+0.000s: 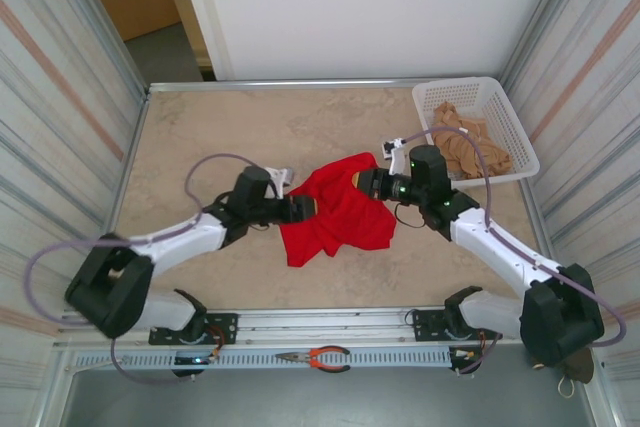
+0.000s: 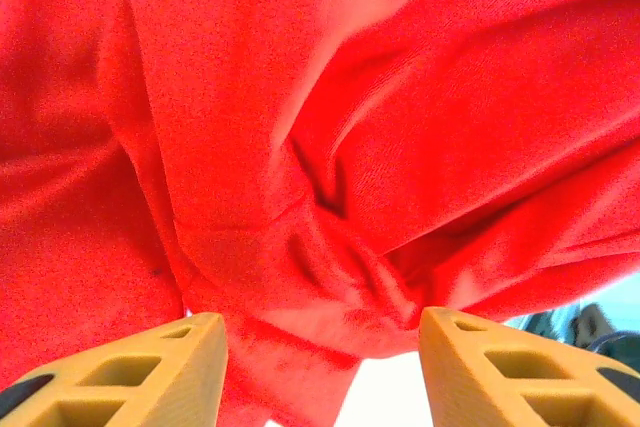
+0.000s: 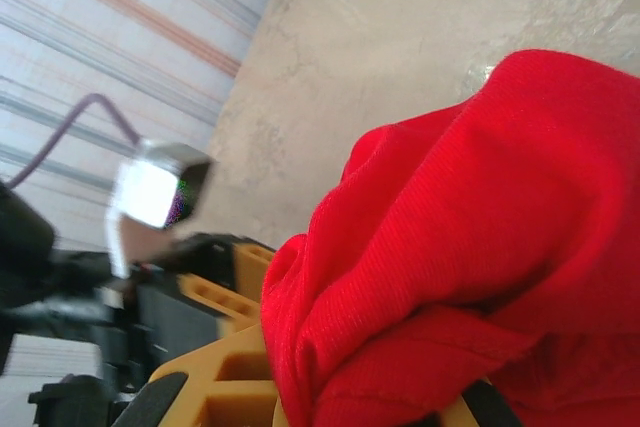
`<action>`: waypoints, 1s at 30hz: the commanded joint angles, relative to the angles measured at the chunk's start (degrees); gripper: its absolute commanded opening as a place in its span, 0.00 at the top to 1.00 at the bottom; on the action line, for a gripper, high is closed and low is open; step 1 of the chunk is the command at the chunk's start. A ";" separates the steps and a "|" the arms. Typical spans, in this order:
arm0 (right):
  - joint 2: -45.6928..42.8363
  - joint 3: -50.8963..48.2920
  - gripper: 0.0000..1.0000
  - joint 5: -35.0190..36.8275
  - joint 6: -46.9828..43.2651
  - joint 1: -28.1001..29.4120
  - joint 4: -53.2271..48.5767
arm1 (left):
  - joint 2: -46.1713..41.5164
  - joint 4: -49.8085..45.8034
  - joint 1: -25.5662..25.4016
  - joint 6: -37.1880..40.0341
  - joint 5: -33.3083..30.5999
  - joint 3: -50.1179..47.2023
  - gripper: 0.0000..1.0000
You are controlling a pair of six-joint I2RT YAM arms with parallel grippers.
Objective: Fold the inside-out t-shirt
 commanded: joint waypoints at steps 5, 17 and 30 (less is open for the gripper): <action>-1.44 0.18 1.00 -1.95 0.89 -0.02 2.45 | -2.68 -4.06 0.18 7.48 3.25 4.23 0.51; 0.06 1.31 1.00 -0.62 0.89 2.01 1.93 | 8.08 -4.49 -4.73 14.15 1.66 13.18 0.54; 0.48 2.42 1.00 1.26 -0.46 1.97 -0.43 | 14.38 -8.57 -4.49 16.91 3.58 20.35 1.00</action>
